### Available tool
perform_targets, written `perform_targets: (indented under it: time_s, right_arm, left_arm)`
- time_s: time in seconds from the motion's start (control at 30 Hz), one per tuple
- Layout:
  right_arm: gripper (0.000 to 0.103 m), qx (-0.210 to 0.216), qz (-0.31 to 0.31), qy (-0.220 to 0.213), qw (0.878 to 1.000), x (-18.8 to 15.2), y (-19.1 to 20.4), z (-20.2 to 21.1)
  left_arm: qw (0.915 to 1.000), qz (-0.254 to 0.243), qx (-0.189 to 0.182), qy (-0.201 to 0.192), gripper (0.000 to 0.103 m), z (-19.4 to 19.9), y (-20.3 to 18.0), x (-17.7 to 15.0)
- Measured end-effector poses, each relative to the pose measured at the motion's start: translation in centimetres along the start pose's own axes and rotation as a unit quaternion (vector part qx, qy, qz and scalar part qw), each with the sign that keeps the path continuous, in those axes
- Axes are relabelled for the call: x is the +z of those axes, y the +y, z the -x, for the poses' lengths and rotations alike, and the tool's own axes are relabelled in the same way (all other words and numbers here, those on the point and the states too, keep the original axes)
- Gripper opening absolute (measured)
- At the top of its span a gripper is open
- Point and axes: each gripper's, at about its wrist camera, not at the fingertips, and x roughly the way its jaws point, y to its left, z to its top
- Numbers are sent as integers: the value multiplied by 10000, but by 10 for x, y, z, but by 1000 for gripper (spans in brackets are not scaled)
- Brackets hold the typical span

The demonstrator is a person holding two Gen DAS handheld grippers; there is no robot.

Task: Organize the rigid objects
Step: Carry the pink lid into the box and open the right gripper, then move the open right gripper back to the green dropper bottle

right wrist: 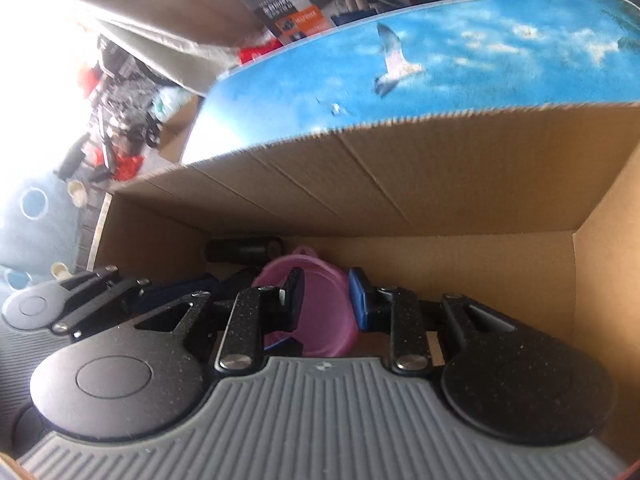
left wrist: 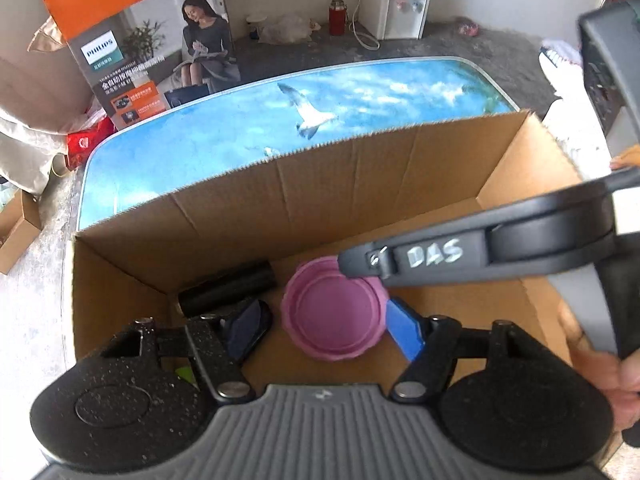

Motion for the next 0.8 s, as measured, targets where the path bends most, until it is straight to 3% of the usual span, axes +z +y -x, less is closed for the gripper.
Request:
perform_targets:
  time_s: [0.2, 0.43, 0.5, 0.6, 0.67, 0.73, 0.8]
  right_arm:
    - [26, 444, -92, -560, 9974, -17, 2, 60]
    - [36, 878, -4, -1643, 9825, -90, 0, 172]
    - [54, 907, 89, -2046, 9746, -118, 0, 203]
    - [70, 833, 235, -2580, 9623, -165, -2, 238]
    - [80, 658, 307, -2816, 9568, -195, -2, 250]
    - [84, 412, 353, -2971, 9533, -224, -3, 255]
    - [94, 151, 387, -3058, 9512, -246, -3, 254]
  left_arm:
    - [9991, -21, -26, -435, 81, 48, -4, -8]
    - [9878, -321, -57, -1523, 87, 140, -17, -43]
    - [9811, -428, 39, -1884, 94, 163, -23, -60]
    - [9740, -601, 11, -2183, 94, 184, -35, -87]
    - [9725, -646, -110, -2236, 95, 188, -43, -107]
    - [9707, -621, -159, -2318, 95, 187, -50, -128]
    - [9694, -526, -69, -2397, 95, 181, -58, -152]
